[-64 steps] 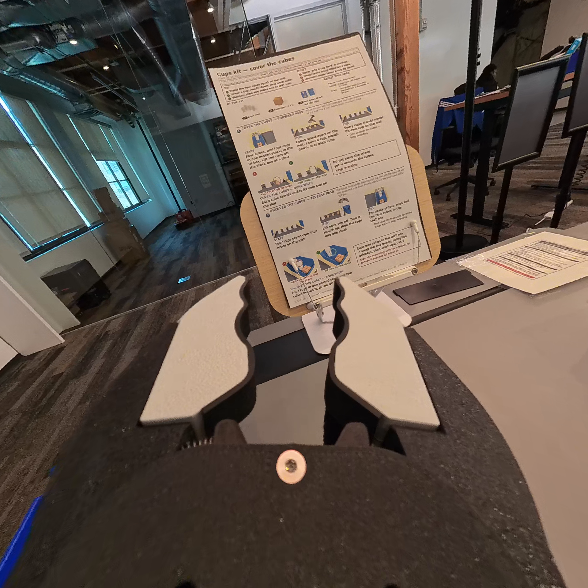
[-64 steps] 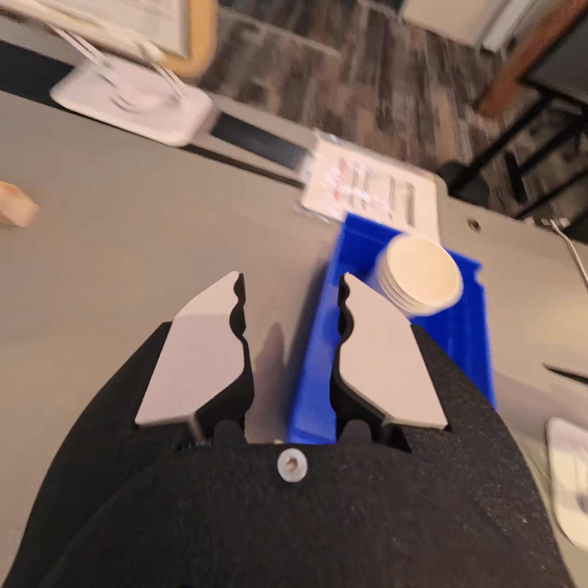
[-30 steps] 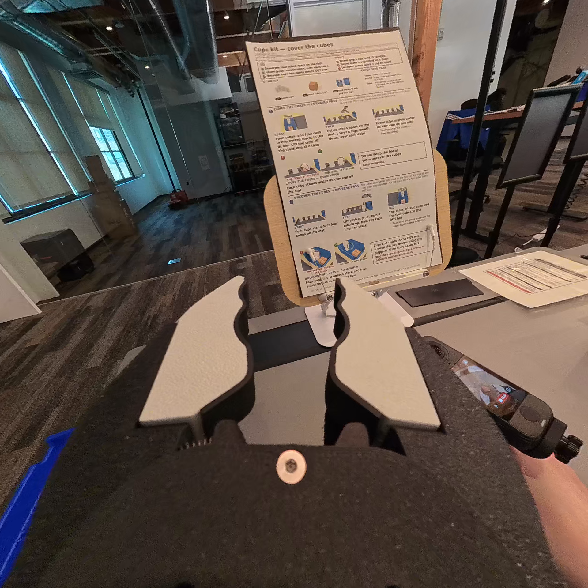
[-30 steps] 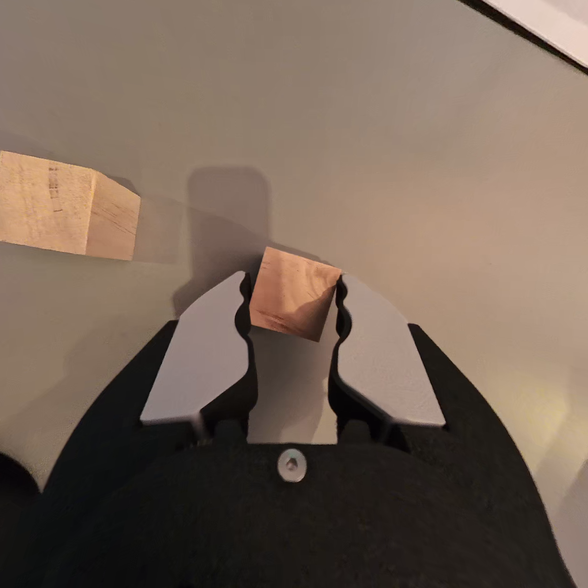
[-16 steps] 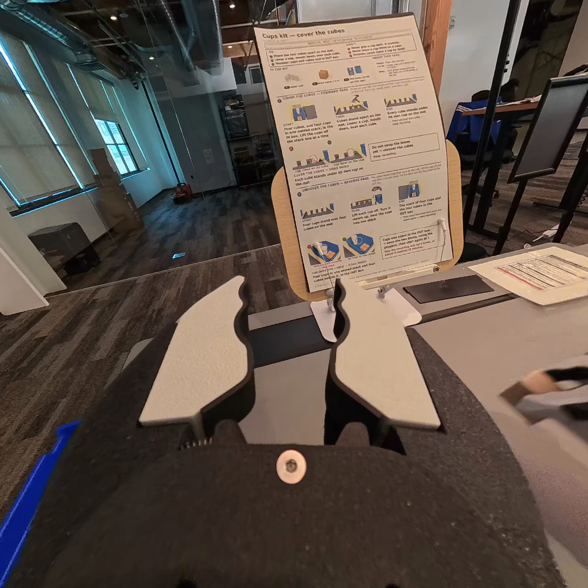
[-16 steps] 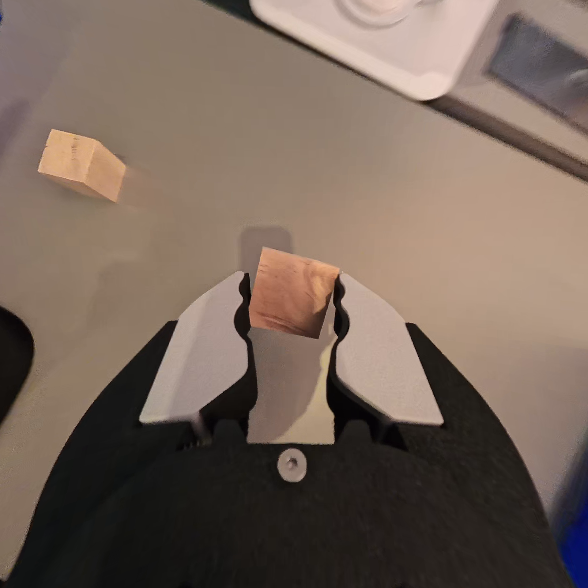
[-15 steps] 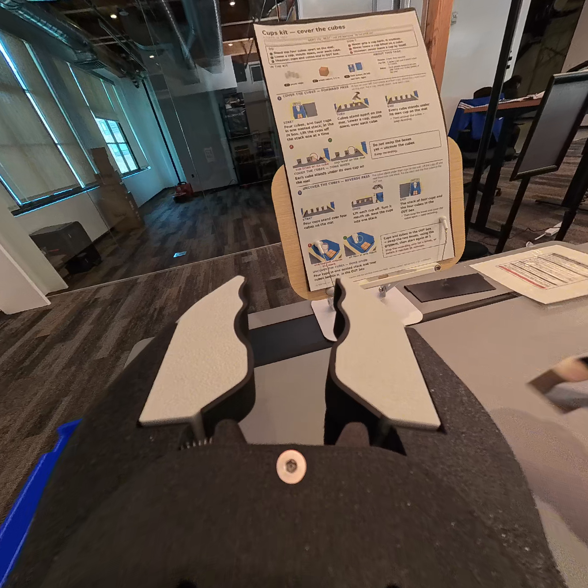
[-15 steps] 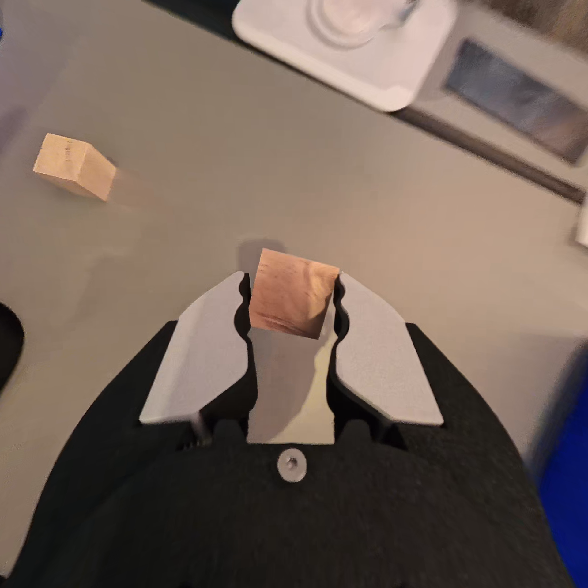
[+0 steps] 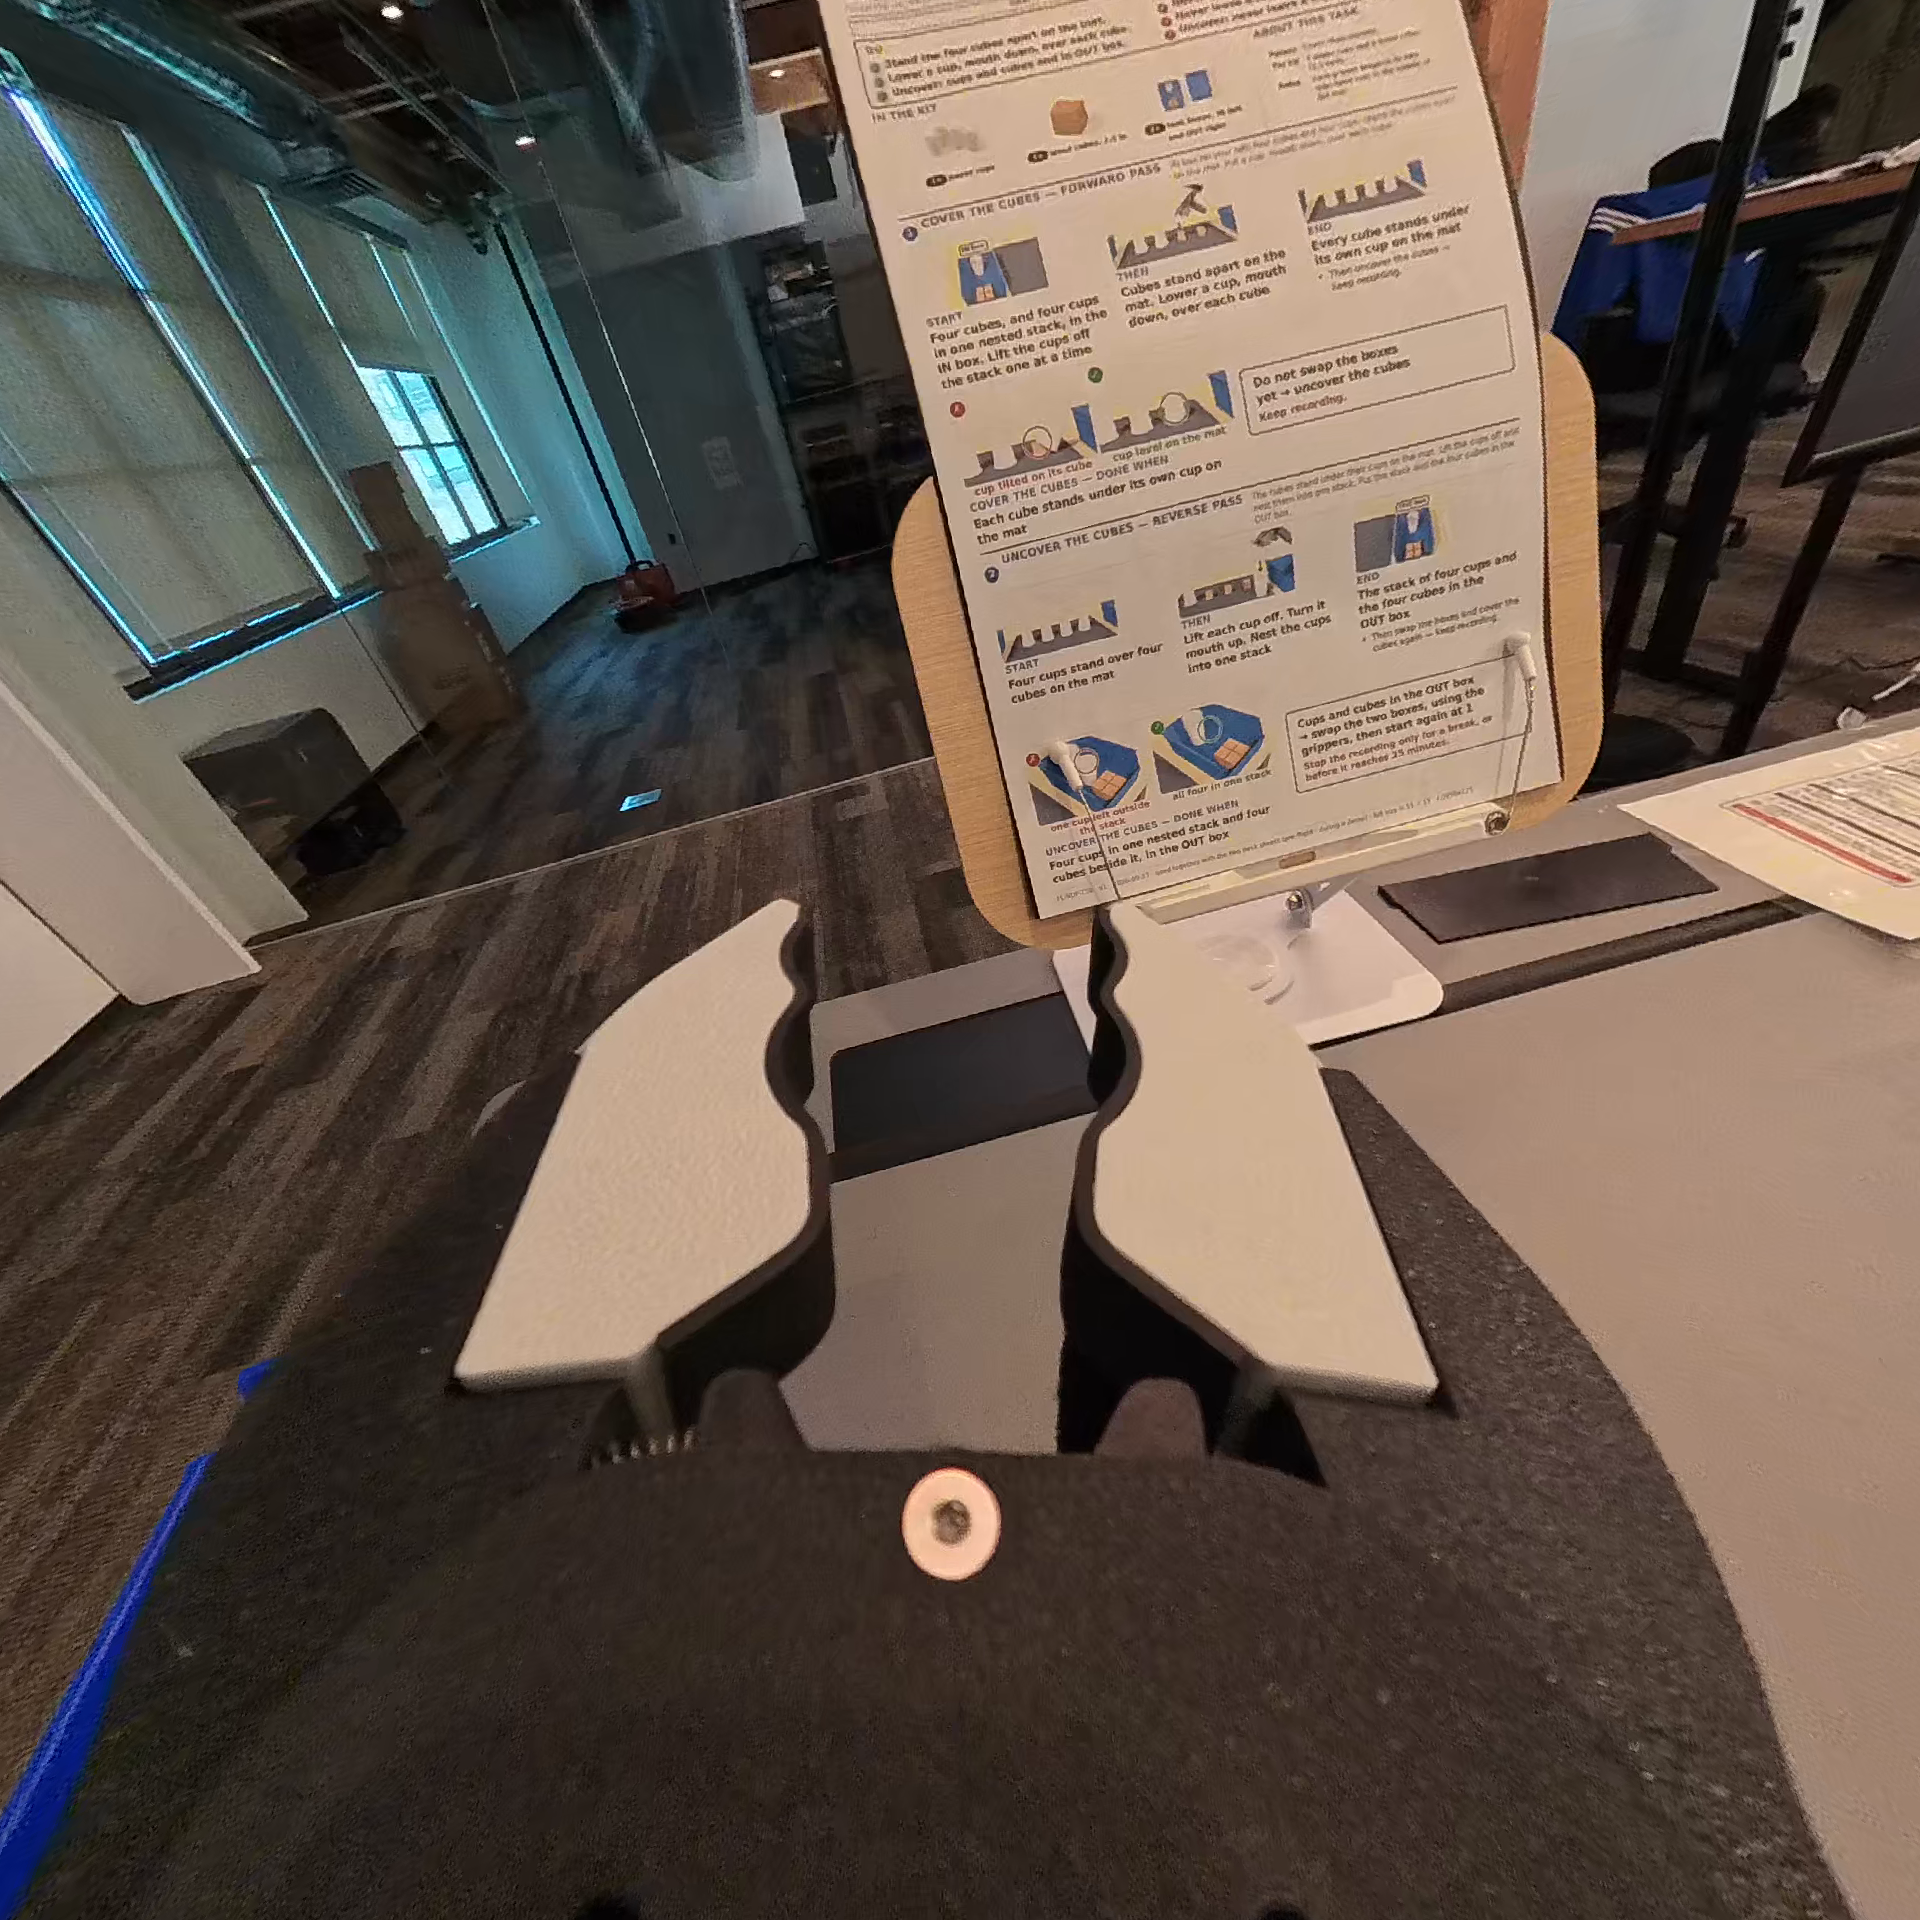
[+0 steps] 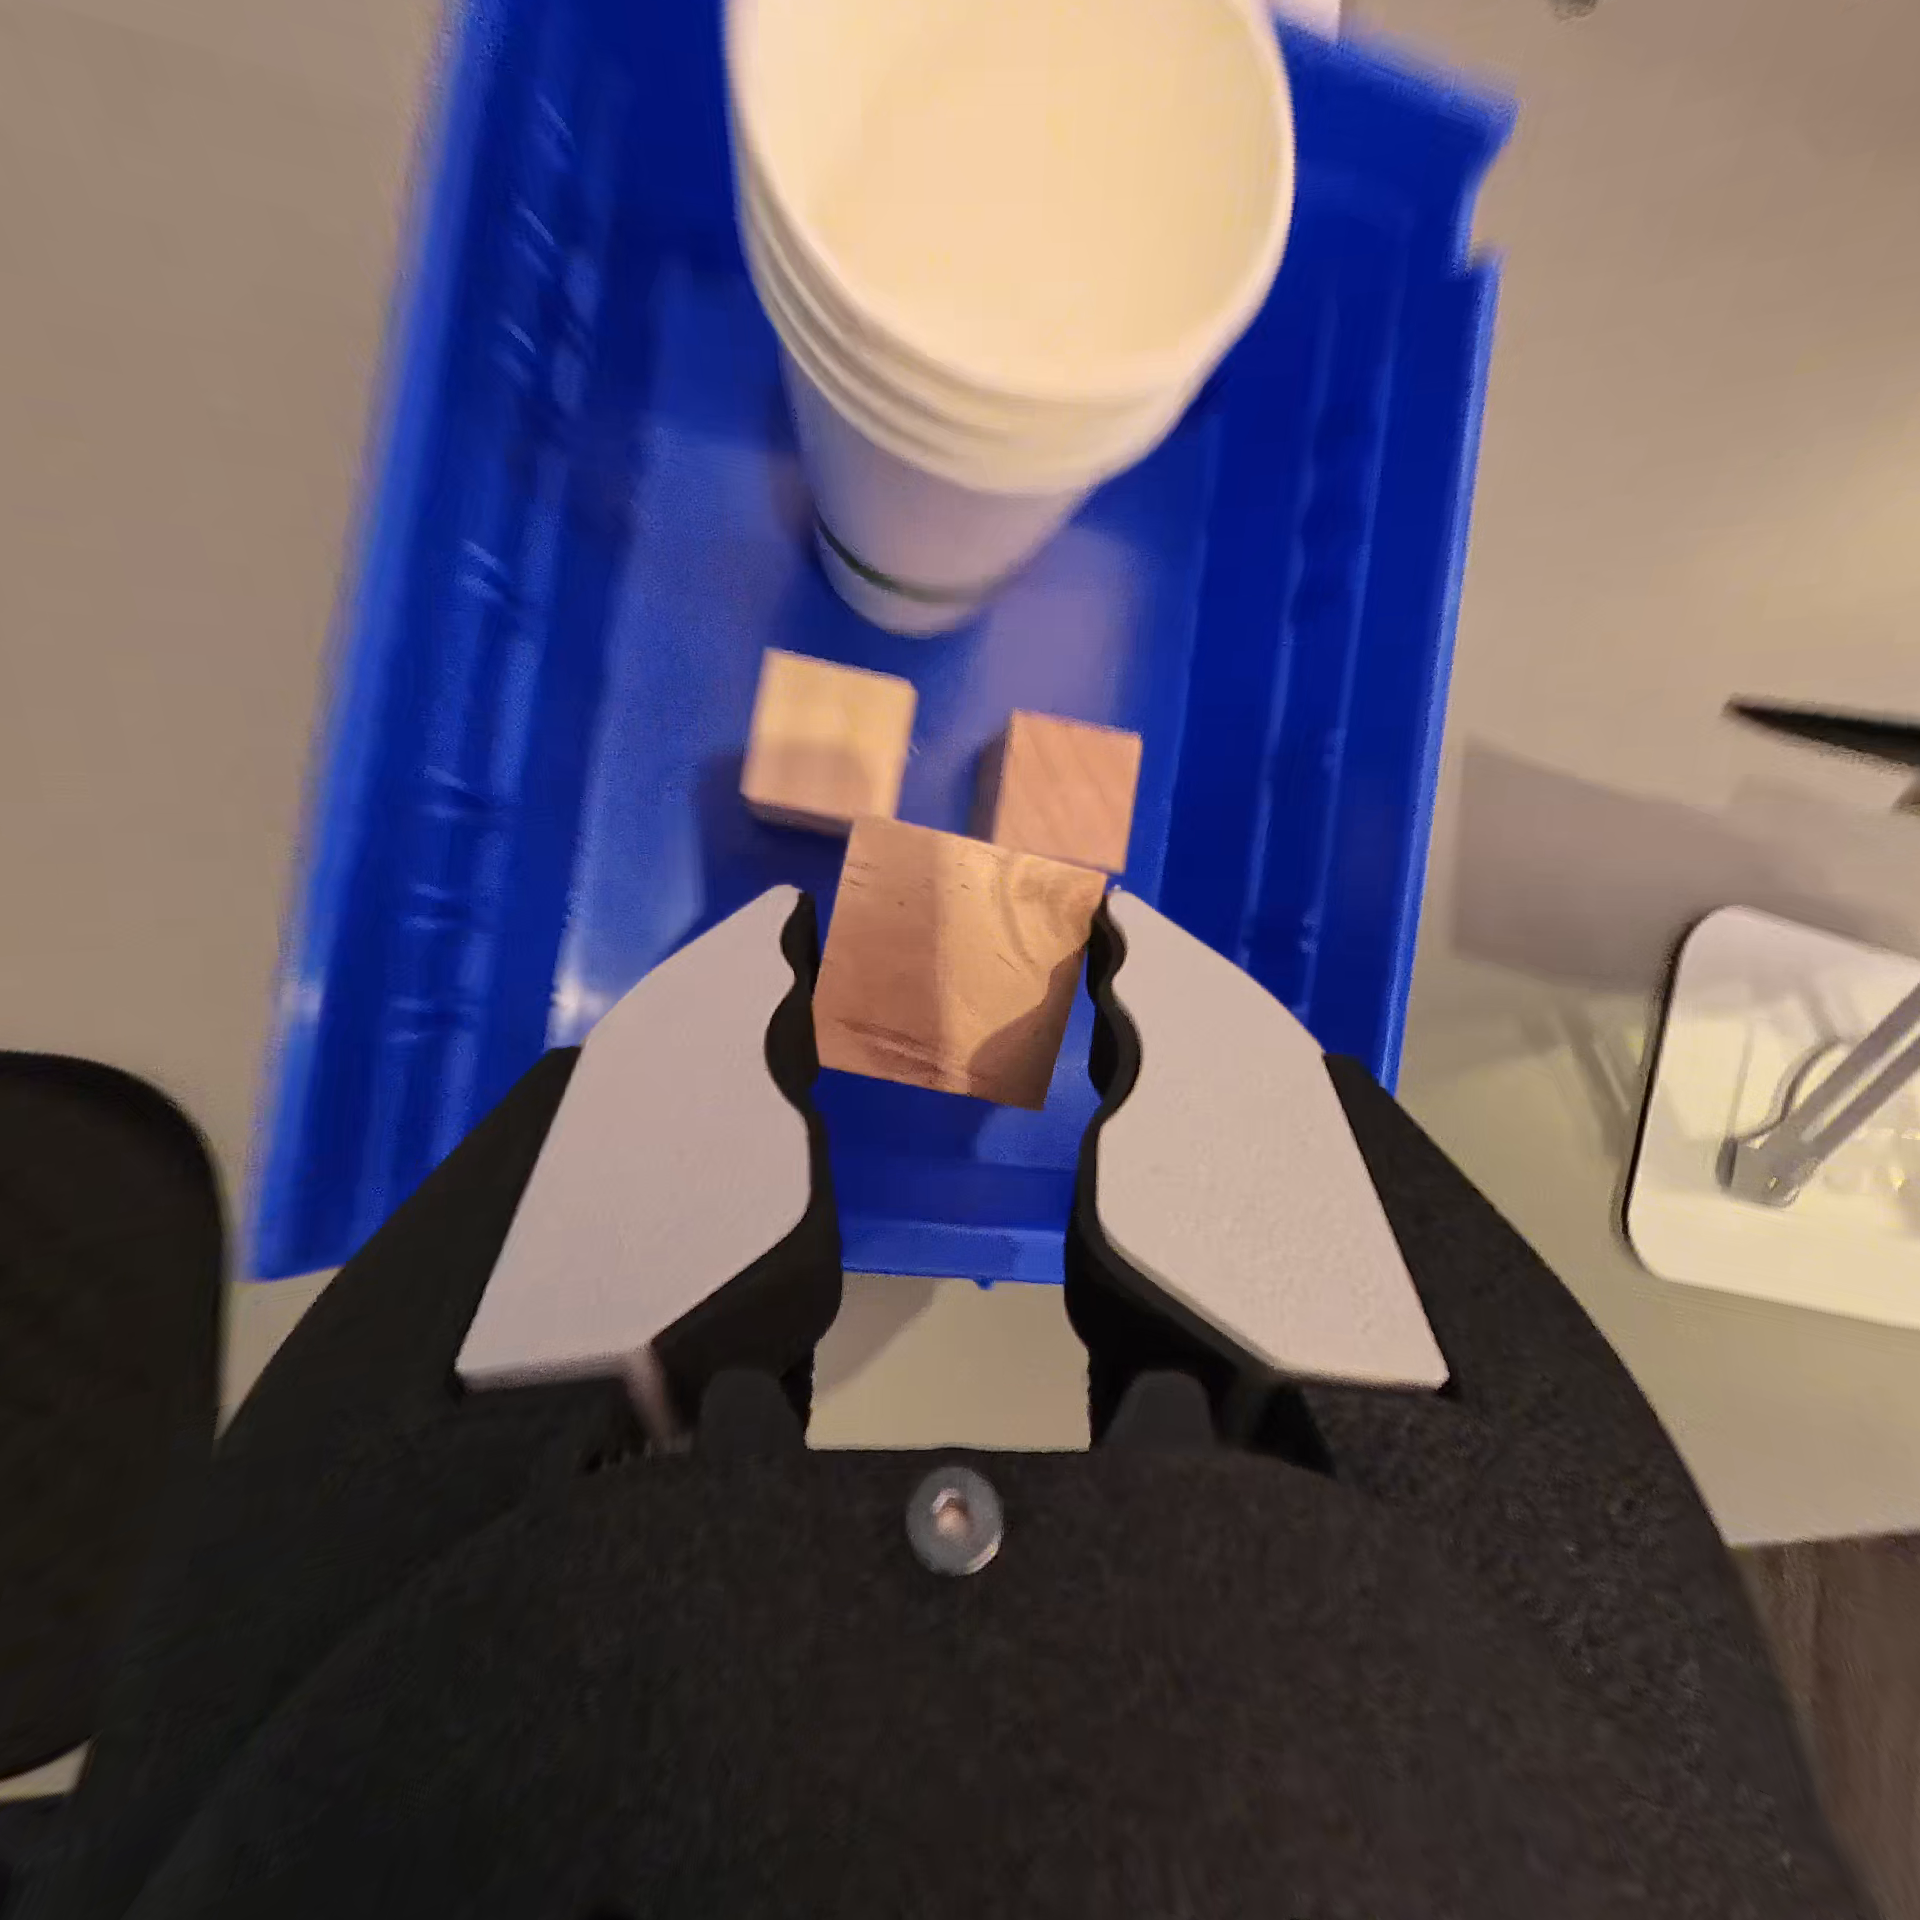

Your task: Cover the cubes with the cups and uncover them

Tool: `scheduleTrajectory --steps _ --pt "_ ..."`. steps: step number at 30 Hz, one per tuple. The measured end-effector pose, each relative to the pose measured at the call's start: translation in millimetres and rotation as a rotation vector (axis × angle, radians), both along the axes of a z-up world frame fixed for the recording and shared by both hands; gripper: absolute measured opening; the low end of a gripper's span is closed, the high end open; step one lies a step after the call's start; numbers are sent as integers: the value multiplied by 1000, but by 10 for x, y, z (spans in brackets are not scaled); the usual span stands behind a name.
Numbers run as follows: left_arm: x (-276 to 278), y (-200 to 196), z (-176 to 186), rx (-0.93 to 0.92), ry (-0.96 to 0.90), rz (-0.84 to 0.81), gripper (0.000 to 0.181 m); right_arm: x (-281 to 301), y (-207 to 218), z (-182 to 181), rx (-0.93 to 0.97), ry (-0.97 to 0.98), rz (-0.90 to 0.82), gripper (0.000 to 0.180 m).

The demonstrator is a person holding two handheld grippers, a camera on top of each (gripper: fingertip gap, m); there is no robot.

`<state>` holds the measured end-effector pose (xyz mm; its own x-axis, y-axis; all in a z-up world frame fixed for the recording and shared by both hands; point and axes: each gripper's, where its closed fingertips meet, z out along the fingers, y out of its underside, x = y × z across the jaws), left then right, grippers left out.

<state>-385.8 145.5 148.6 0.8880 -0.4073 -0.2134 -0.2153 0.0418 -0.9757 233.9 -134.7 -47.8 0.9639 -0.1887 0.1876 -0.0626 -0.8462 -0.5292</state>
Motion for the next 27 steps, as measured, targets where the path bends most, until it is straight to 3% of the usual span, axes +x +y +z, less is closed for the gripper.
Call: scheduleTrajectory --steps 4,11,23,27 --pt "16 20 -37 -5 27 14 50 256 -140 -491 -98 49 -32 50" --pt "-15 43 -72 -18 45 40 50 380 -179 -838 -143 67 -37 50" --pt "46 2 -75 -19 65 20 50 317 -206 -973 -148 87 7 51" --pt "76 -66 -185 -103 68 -26 52 335 -186 -836 -92 63 -2 62"
